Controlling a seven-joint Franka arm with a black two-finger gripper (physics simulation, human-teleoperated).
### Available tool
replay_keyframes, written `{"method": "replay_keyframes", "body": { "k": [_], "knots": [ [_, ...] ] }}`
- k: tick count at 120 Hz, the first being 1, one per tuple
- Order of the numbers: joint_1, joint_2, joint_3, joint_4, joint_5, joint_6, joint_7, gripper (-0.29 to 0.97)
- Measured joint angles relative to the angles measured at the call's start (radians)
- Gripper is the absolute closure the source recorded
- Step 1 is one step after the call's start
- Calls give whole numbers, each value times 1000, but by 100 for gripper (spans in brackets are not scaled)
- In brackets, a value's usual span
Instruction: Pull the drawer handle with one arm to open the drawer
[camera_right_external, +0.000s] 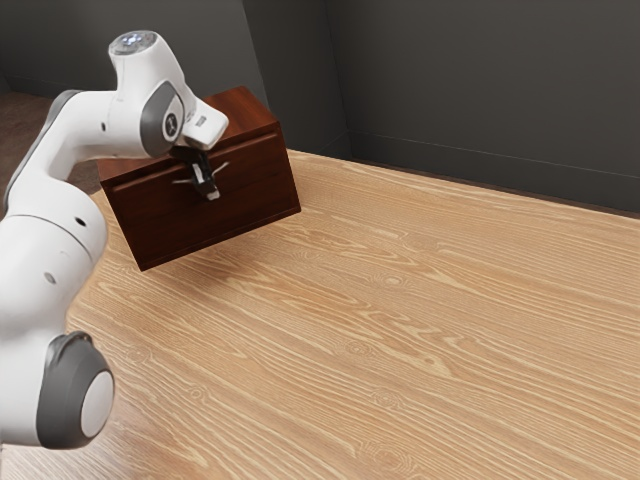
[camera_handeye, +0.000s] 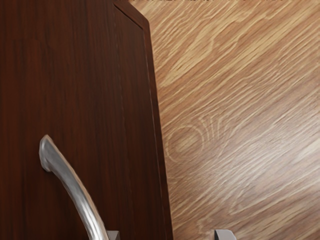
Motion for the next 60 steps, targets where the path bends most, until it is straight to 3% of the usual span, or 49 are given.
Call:
{"method": "replay_keyframes", "body": {
  "k": [10, 24, 30, 53, 60],
  "knots": [
    [-25, -55, 4, -80, 0, -1, -3, 56],
    [-103, -128, 67, -178, 2, -2, -6, 82],
    [-120, -152, 74, -217, 3, -1, -6, 75],
    [-208, -219, 140, -332, 4, 4, -10, 74],
    [-269, -224, 211, -354, 4, 4, -12, 74]
  ]
}}
